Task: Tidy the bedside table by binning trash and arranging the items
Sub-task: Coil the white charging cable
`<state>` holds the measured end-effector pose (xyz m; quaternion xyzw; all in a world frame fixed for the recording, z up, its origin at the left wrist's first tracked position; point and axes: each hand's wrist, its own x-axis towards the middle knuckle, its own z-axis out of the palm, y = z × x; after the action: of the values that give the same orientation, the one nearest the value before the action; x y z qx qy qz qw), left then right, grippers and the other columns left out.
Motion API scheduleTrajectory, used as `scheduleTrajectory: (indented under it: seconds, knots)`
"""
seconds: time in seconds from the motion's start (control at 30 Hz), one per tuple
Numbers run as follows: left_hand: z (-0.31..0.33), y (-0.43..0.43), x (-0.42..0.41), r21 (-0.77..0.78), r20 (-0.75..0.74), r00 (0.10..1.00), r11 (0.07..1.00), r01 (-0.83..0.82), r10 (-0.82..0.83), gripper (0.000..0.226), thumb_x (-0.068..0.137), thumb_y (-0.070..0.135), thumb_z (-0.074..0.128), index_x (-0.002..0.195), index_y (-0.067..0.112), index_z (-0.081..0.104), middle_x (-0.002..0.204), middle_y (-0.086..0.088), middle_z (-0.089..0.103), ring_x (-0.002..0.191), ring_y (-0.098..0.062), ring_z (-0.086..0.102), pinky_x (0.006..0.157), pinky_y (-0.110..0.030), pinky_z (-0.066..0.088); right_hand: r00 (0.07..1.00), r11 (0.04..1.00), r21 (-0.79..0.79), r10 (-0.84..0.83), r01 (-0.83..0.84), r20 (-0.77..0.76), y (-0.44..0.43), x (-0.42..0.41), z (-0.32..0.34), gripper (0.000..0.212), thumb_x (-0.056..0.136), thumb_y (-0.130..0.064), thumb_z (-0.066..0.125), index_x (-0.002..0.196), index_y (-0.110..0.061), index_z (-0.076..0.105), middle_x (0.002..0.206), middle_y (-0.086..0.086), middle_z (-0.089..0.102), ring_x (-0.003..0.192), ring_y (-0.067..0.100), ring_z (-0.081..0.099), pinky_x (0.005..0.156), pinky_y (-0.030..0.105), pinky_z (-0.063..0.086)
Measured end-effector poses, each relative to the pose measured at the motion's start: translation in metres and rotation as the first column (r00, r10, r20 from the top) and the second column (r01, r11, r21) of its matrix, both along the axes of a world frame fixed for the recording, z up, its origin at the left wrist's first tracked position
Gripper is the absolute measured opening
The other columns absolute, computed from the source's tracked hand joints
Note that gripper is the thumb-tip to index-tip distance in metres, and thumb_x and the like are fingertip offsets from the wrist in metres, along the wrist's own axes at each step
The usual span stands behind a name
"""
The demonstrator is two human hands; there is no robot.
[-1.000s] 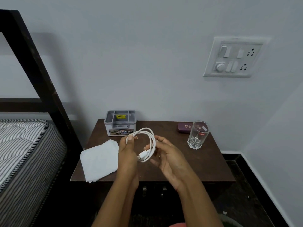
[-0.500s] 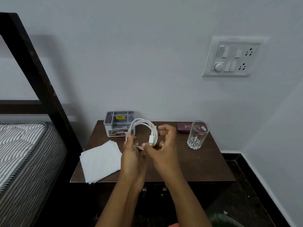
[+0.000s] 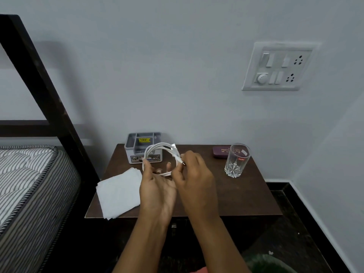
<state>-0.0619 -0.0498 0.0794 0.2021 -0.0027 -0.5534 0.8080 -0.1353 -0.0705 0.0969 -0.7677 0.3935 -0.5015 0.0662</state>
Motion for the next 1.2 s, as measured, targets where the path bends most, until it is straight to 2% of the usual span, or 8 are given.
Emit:
scheduleTrajectory:
  seconds: [0.1,0.2,0.37,0.53,0.63,0.73,0.83,1.2]
  knots:
    - [0.002,0.002,0.013,-0.049,-0.077,0.993,0.995,-0.091,0.087,0.043,0.095,0.044,0.04,0.108,0.006,0.054,0.111,-0.015,0.061,0.111,-0.029,0.057,0.089,-0.044,0.053,1.0,0.999,-0.04,-0.023,0.022,-0.021,-0.002,-0.003,-0.002,0.006,0.081,-0.019,0.043,0.079,-0.02,0.037,0.075,0.001,0.058,0.055,0.021,0.057,0.046,0.028,0.048]
    - [0.005,0.005,0.031,-0.067,-0.079,0.974,0.973,-0.22,0.215,0.046,0.097,0.039,0.038,0.129,0.008,0.048,0.131,-0.015,0.056,0.121,-0.028,0.054,0.094,-0.044,0.051,0.989,0.989,0.142,0.025,-0.046,0.146,-0.005,-0.01,-0.004,0.015,0.081,-0.01,0.053,0.077,-0.02,0.043,0.076,-0.001,0.061,0.065,0.017,0.061,0.058,0.037,0.053]
    - [0.003,0.003,0.008,-0.038,0.147,0.982,0.993,-0.112,0.116,0.041,0.09,0.05,0.041,0.101,0.014,0.057,0.096,-0.007,0.061,0.098,-0.022,0.06,0.086,-0.036,0.053,0.897,0.831,0.452,0.119,-0.325,0.426,-0.004,-0.001,-0.01,0.015,0.083,-0.025,0.068,0.092,-0.025,0.057,0.093,-0.005,0.066,0.081,0.004,0.065,0.068,0.014,0.05]
    - [0.003,0.005,-0.02,0.062,0.248,0.963,0.994,0.093,-0.106,0.069,0.081,0.062,0.04,0.122,0.009,0.057,0.118,-0.013,0.064,0.115,-0.027,0.058,0.1,-0.039,0.046,0.931,0.9,0.417,-0.037,-0.126,0.362,-0.007,-0.001,-0.011,0.027,0.08,-0.03,0.07,0.093,-0.026,0.048,0.089,-0.006,0.062,0.076,0.008,0.061,0.067,0.021,0.049]
    - [0.001,0.002,-0.019,0.143,0.374,0.92,0.987,0.069,-0.119,0.05,0.087,0.059,0.036,0.081,0.014,0.057,0.085,-0.004,0.064,0.092,-0.022,0.06,0.086,-0.034,0.045,0.929,0.928,0.371,-0.103,-0.039,0.354,-0.017,-0.013,-0.011,0.014,0.084,-0.027,0.065,0.091,-0.027,0.053,0.083,-0.007,0.067,0.074,0.01,0.065,0.069,0.034,0.053]
    - [0.001,0.001,-0.01,0.229,0.463,0.874,0.972,0.046,-0.15,0.055,0.09,0.057,0.034,0.074,0.01,0.057,0.075,-0.008,0.06,0.081,-0.023,0.062,0.09,-0.037,0.047,0.934,0.924,0.368,-0.031,-0.109,0.355,-0.024,-0.026,-0.014,0.006,0.086,-0.024,0.064,0.088,-0.026,0.059,0.079,-0.008,0.068,0.072,0.006,0.066,0.067,0.031,0.054]
    - [0.006,0.003,0.002,0.265,0.516,0.825,0.959,0.101,-0.229,0.058,0.086,0.055,0.041,0.104,0.004,0.065,0.102,-0.018,0.07,0.098,-0.028,0.067,0.098,-0.042,0.047,0.93,0.897,0.378,0.085,-0.228,0.358,-0.028,-0.031,-0.016,0.01,0.084,-0.015,0.066,0.09,-0.022,0.065,0.087,-0.01,0.068,0.08,0.005,0.064,0.07,0.02,0.05]
    - [0.002,0.003,-0.004,0.204,0.481,0.864,0.978,0.051,-0.145,0.022,0.096,0.02,0.046,0.108,0.005,0.058,0.087,-0.008,0.074,0.077,-0.013,0.072,0.075,-0.025,0.059,0.933,0.857,0.395,0.235,-0.33,0.271,-0.025,-0.02,-0.023,0.016,0.087,-0.009,0.056,0.099,-0.018,0.06,0.099,-0.005,0.065,0.088,0.006,0.059,0.075,0.017,0.046]
